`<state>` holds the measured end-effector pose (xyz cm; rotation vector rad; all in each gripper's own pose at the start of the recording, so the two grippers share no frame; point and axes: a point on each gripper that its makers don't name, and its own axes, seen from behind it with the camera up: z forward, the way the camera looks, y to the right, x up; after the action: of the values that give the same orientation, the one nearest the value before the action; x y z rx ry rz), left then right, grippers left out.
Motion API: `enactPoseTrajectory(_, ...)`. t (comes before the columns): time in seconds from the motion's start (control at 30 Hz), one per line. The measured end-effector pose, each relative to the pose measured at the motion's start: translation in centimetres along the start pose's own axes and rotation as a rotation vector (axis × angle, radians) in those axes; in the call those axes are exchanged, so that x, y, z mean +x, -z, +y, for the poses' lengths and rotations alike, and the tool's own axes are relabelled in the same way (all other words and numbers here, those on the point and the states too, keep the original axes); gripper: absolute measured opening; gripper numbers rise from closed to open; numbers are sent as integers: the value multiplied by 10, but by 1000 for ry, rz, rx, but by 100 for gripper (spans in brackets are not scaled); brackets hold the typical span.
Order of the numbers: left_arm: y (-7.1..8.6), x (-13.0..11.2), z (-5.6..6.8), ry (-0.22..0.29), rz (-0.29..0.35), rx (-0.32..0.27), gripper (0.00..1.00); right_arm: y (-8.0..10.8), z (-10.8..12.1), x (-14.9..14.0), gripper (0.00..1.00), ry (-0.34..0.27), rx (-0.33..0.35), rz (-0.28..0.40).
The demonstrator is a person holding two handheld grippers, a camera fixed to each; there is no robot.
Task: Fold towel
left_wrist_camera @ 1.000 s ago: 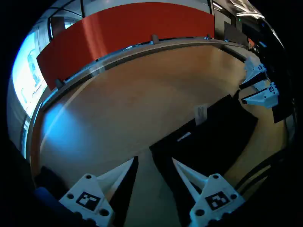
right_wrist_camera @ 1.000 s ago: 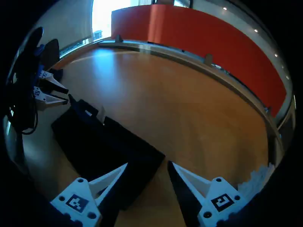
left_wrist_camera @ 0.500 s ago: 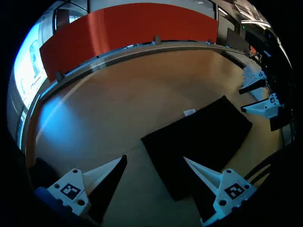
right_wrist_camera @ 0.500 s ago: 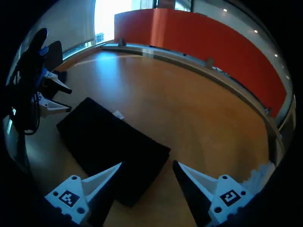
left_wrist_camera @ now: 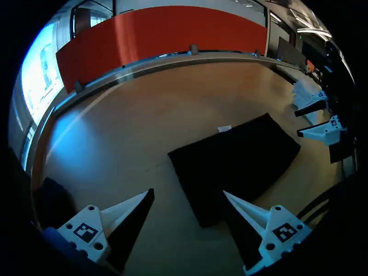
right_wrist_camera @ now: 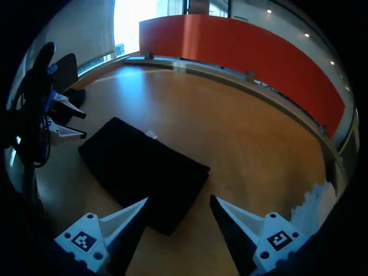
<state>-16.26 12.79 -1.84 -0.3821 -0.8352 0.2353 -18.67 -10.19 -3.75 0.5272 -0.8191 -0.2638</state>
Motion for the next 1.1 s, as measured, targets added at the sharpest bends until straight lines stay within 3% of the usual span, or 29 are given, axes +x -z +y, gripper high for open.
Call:
enactPoseTrajectory(0.2,10,-13,6,30,-3,3,100,12,-2,-11,93,-7,-5,0)
enactPoseTrajectory(0.5,23,-21,2,62,4,34,100,14,-7,-12,94,1,24,14)
enactPoseTrajectory(0.9,56,-51,-20,144,11,114,99,7,-19,-21,93,93,110,5)
enactPoseTrajectory(1.1,71,-67,-30,182,9,146,99,4,-18,-28,93,122,123,-16)
